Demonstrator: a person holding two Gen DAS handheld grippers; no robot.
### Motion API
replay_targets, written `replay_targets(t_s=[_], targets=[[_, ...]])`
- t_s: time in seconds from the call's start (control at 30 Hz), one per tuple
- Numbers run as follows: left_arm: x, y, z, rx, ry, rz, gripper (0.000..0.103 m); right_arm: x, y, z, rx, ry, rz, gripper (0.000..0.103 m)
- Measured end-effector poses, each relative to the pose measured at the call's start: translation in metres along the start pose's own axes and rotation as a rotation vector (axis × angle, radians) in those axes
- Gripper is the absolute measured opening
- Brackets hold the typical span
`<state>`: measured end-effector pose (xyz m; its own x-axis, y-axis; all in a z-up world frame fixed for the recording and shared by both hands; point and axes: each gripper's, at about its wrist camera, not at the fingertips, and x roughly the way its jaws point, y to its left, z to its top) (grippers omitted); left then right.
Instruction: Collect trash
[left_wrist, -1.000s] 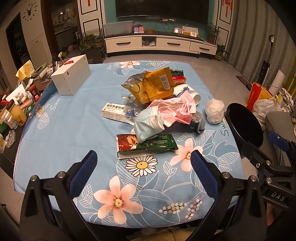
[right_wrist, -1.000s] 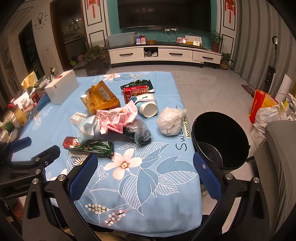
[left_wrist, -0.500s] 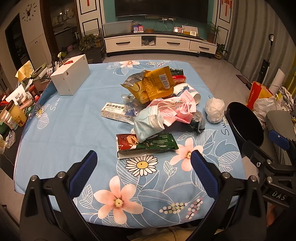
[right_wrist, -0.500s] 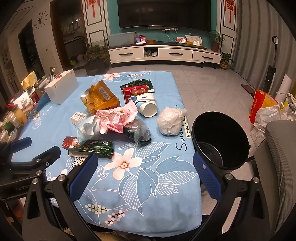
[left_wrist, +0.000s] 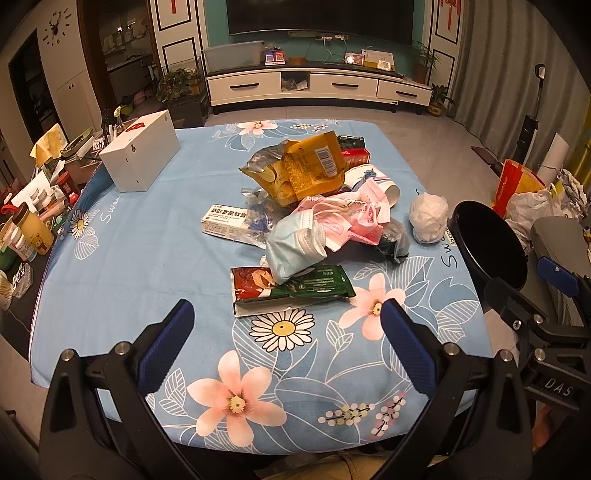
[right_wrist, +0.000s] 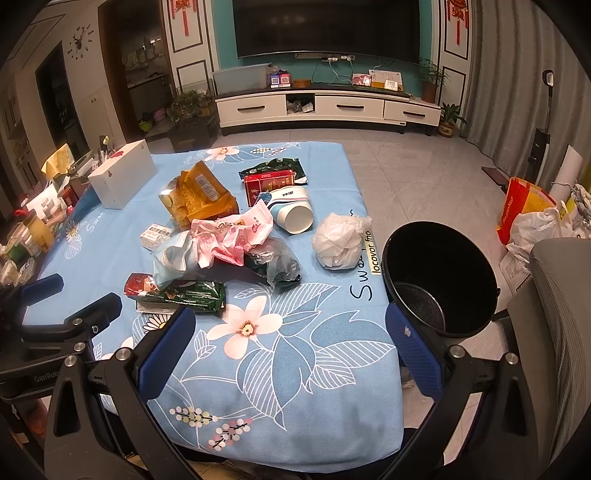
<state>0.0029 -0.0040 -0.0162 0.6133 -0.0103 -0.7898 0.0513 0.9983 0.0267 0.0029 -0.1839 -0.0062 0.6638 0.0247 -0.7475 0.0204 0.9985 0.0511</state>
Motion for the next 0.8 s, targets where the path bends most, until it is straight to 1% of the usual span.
replay_targets(t_s=[0.67, 0.8], targets=[[0.006, -0.002, -0.001, 0.006, 0.013, 0.002, 0.1, 0.001, -0.003, -0.003, 0.009, 0.008, 0.001, 0.1], [0.008, -0.001, -0.001, -0.001, 0.014, -0.006, 0.1, 0.009, -0.01, -0.003, 0.023, 0.008, 0.011, 0.1]])
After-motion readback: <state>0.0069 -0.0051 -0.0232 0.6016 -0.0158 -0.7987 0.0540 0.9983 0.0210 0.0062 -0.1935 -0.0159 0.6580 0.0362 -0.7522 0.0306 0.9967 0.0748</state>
